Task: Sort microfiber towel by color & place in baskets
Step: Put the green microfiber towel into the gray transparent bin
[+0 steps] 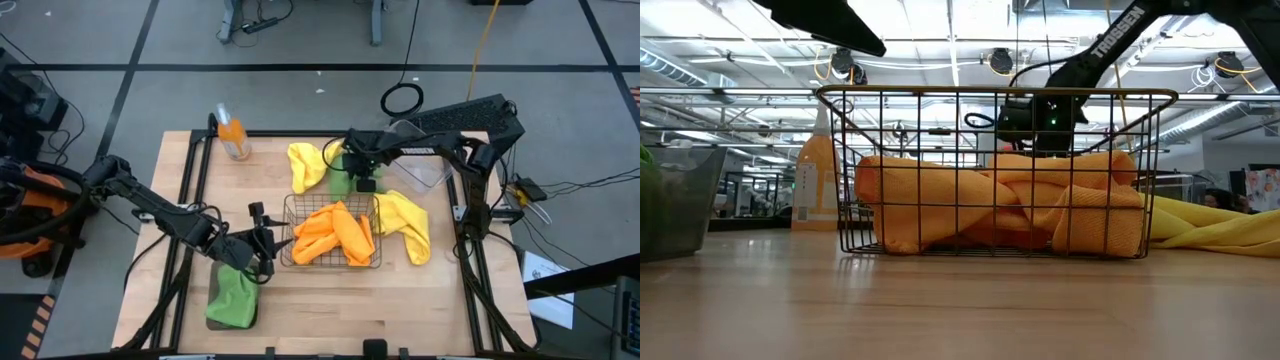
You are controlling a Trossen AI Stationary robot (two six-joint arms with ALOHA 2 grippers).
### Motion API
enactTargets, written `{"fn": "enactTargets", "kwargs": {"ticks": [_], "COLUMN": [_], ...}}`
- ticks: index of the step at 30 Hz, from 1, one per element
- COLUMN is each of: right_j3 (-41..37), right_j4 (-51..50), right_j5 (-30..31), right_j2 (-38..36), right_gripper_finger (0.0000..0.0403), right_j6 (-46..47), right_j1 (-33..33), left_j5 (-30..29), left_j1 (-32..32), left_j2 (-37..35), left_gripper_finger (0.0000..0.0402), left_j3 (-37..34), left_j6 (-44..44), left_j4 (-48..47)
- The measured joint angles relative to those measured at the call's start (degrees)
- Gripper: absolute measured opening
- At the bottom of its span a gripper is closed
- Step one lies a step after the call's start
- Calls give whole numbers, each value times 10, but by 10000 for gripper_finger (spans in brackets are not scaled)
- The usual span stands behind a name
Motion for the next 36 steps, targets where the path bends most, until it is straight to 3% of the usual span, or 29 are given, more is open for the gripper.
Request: {"fn": "enactTargets", "kwargs": {"ticks": [8, 23, 29, 36], "right_j3": [32, 62, 62, 62], "right_j4": [-58, -105, -107, -109], "right_j5": [29, 28, 25, 25], "right_j2": [-87, -290, -343, -357], "right_gripper_finger": [4, 2, 2, 2], "right_j6": [32, 108, 165, 242], "right_j1": [27, 96, 162, 266], "left_j5": [0, 0, -2, -2], "left_j1": [0, 0, 2, 2], "left_j2": [0, 0, 0, 8], "left_gripper_finger": [203, 203, 203, 203], "left_j3": [0, 0, 0, 0], "left_j6": [0, -3, 19, 25], "left_j4": [0, 23, 78, 117]}}
